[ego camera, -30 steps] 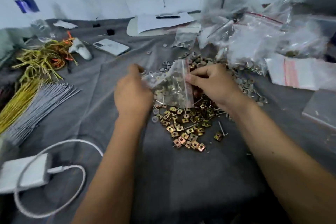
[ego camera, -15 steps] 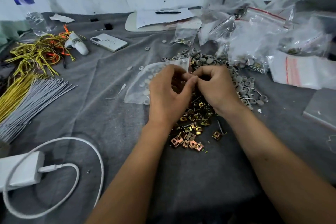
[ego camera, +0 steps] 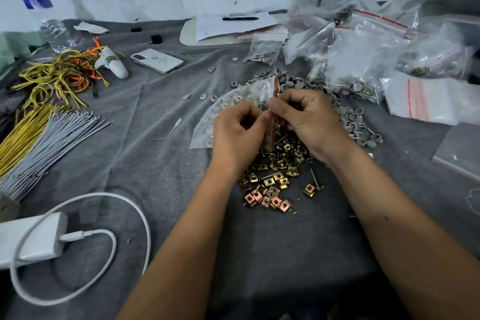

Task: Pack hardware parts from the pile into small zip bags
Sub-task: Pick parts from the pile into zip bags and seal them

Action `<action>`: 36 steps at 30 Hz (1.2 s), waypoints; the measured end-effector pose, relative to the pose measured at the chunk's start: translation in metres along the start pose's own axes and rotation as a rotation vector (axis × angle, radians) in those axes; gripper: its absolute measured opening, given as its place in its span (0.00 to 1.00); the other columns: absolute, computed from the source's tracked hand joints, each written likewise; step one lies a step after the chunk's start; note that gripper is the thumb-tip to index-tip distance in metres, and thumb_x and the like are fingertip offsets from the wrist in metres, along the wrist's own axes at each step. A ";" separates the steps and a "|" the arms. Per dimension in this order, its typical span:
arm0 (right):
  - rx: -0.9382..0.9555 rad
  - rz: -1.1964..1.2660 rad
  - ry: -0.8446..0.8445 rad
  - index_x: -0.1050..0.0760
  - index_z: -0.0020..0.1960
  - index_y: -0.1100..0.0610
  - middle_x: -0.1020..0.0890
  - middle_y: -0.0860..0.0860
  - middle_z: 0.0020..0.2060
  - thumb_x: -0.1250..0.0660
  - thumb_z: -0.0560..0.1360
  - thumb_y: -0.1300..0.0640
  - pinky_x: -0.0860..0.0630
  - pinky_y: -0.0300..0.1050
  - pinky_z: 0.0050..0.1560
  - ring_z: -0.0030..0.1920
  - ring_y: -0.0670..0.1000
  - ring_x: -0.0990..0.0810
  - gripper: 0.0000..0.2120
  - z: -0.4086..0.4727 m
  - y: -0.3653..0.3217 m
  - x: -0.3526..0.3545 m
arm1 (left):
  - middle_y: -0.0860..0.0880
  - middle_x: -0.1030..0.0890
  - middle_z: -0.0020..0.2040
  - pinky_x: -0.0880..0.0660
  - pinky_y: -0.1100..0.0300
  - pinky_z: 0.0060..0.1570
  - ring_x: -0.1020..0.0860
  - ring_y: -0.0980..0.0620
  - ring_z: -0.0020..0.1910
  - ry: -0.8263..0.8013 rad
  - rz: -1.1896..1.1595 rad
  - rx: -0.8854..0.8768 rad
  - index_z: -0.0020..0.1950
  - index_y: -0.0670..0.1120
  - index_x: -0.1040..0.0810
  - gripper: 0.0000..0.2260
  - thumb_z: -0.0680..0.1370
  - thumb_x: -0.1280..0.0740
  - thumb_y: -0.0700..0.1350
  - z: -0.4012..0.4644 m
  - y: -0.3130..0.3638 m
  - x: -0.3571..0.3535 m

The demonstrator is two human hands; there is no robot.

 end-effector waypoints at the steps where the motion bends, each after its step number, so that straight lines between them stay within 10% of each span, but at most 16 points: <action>1: 0.021 -0.042 0.000 0.18 0.40 0.58 0.19 0.51 0.32 0.27 0.78 0.56 0.28 0.38 0.34 0.33 0.46 0.24 0.09 0.000 -0.002 0.001 | 0.47 0.19 0.30 0.23 0.53 0.33 0.19 0.47 0.30 0.010 0.084 -0.049 0.38 0.43 0.21 0.11 0.80 0.28 0.42 0.000 0.003 0.000; 5: 0.145 -0.365 -0.018 0.18 0.39 0.60 0.19 0.52 0.31 0.26 0.77 0.58 0.28 0.40 0.31 0.31 0.45 0.25 0.09 -0.003 -0.013 0.002 | 0.54 0.24 0.28 0.33 0.66 0.27 0.27 0.56 0.27 0.153 0.337 -0.179 0.35 0.46 0.22 0.11 0.77 0.27 0.42 -0.002 0.020 0.013; 11: 0.242 -0.711 0.259 0.25 0.37 0.58 0.22 0.49 0.31 0.26 0.68 0.64 0.27 0.42 0.32 0.31 0.48 0.25 0.08 -0.006 -0.025 0.015 | 0.49 0.22 0.32 0.26 0.54 0.30 0.25 0.48 0.29 0.491 0.499 -0.291 0.36 0.41 0.22 0.06 0.73 0.29 0.38 -0.012 0.040 0.045; 16: 0.186 -0.467 0.235 0.29 0.46 0.55 0.23 0.47 0.37 0.31 0.74 0.65 0.29 0.31 0.33 0.31 0.40 0.24 0.09 -0.005 -0.017 0.011 | 0.49 0.22 0.36 0.23 0.48 0.34 0.24 0.47 0.33 0.270 0.473 -0.332 0.41 0.42 0.24 0.06 0.76 0.28 0.39 -0.008 0.036 0.024; 20: 0.108 -0.294 0.225 0.30 0.49 0.56 0.19 0.52 0.42 0.32 0.79 0.65 0.22 0.44 0.27 0.29 0.51 0.16 0.08 -0.006 -0.013 0.013 | 0.48 0.19 0.37 0.21 0.49 0.37 0.20 0.49 0.35 0.282 0.452 -0.309 0.43 0.41 0.20 0.04 0.76 0.26 0.37 -0.008 0.034 0.027; 27: 0.286 -0.739 -0.194 0.19 0.47 0.47 0.21 0.40 0.48 0.21 0.69 0.46 0.29 0.42 0.55 0.51 0.42 0.28 0.11 -0.009 -0.012 -0.023 | 0.46 0.19 0.39 0.25 0.50 0.35 0.22 0.48 0.36 0.739 0.468 -0.317 0.42 0.40 0.19 0.03 0.75 0.27 0.36 -0.019 0.044 0.070; 32: 0.372 -0.920 -0.180 0.15 0.54 0.49 0.20 0.46 0.51 0.24 0.75 0.51 0.31 0.48 0.58 0.57 0.48 0.33 0.09 -0.007 -0.013 -0.025 | 0.45 0.19 0.42 0.41 0.64 0.42 0.24 0.43 0.45 0.721 0.621 -0.246 0.44 0.42 0.17 0.01 0.75 0.27 0.37 -0.018 0.044 0.067; 36: 0.327 -1.121 -0.187 0.17 0.62 0.50 0.23 0.49 0.54 0.27 0.77 0.50 0.29 0.56 0.60 0.60 0.54 0.32 0.14 -0.007 -0.007 -0.032 | 0.47 0.18 0.46 0.34 0.58 0.43 0.21 0.44 0.48 0.537 0.616 -0.105 0.46 0.45 0.16 0.02 0.77 0.29 0.41 -0.010 0.026 0.058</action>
Point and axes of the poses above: each hand's wrist, its own z-axis towards the middle knuckle, its own x-axis out of the back of the hand, y = z × x, the point moved 7 cm from there along z, towards the middle knuckle
